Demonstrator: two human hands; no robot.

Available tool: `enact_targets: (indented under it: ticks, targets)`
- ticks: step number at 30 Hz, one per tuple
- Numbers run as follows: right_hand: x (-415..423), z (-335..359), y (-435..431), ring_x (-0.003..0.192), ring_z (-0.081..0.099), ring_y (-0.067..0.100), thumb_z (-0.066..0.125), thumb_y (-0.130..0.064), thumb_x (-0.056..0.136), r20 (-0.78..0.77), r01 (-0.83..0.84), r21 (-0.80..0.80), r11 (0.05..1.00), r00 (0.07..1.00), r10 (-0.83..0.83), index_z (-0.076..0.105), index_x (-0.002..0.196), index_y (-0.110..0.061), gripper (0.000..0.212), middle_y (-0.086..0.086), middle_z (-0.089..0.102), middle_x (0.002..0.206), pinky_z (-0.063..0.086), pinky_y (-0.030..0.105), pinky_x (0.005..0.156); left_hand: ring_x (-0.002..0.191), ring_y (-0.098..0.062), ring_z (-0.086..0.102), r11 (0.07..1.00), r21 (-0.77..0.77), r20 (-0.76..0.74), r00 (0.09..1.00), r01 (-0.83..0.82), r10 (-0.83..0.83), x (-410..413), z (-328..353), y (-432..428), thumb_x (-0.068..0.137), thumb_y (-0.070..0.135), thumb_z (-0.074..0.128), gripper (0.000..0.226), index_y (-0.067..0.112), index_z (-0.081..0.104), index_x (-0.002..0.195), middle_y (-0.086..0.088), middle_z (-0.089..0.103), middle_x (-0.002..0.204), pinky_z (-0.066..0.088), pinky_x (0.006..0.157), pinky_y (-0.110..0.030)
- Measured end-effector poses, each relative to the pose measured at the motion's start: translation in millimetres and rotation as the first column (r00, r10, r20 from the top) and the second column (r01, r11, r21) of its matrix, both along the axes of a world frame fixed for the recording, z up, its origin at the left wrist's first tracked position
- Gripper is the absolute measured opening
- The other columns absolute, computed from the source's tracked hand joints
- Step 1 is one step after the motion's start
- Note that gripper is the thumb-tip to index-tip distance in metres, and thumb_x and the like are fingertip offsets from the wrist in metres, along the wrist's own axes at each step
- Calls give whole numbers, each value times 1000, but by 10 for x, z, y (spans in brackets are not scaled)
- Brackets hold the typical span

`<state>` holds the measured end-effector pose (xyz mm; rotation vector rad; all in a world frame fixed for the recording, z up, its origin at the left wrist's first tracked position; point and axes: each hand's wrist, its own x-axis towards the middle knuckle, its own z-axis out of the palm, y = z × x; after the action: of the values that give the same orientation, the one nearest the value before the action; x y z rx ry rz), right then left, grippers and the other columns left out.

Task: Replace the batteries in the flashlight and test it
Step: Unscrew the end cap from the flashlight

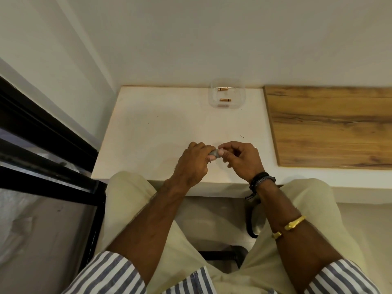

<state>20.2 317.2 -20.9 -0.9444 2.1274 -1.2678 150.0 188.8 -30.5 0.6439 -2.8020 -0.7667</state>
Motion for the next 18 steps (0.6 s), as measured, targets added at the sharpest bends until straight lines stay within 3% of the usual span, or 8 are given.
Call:
enact_targets:
  ticks: [4,6,8,11,13,18]
  targets:
    - [-15,12,20,97,68,17,78,-4,86,-7,-65,-45,997,998,65,76,109,-20,28,-4,75,104,60,41,85,104,-24,52,1000,-3,23,1000,-11,11,-8,-7,-12,96,13,58,33,10,59,130,-10,66,120,45,84,-32]
    - [-17,28,9,104,67,13,82,-10,82,39,-81,-44,996,996,83,71,120,-25,43,-8,72,115,61,38,86,105,-25,53,1000,-12,27,1000,-4,5,-2,1,-13,94,11,59,37,10,58,131,-11,66,122,47,87,-35]
    - [-2,48,-7,95,69,9,82,-35,82,57,-32,30,999,998,31,64,129,-28,51,-10,70,115,60,29,79,105,-24,53,1000,-21,6,1000,-1,1,3,2,-17,95,10,58,35,11,59,130,-10,66,120,49,86,-36]
    - [42,34,-21,64,69,4,66,-50,92,16,24,81,996,1000,-25,73,106,-24,31,-9,73,83,54,24,61,104,-22,52,1000,-23,12,1000,1,-1,2,-6,-18,98,14,57,31,12,59,129,-9,66,119,48,87,-35]
    - [42,17,-20,60,68,5,66,-41,96,-12,16,60,998,1000,-16,75,96,-21,22,-9,72,74,52,20,58,105,-23,52,1000,-22,31,999,15,-15,-2,-16,-18,99,16,56,31,12,59,130,-9,66,121,46,88,-35]
    - [-9,29,5,84,66,9,78,-13,88,-33,-55,8,998,998,56,77,108,-17,21,-4,74,100,53,27,75,107,-25,52,1000,-7,38,999,0,0,-13,-27,-25,99,15,54,33,10,58,131,-11,65,122,45,88,-35]
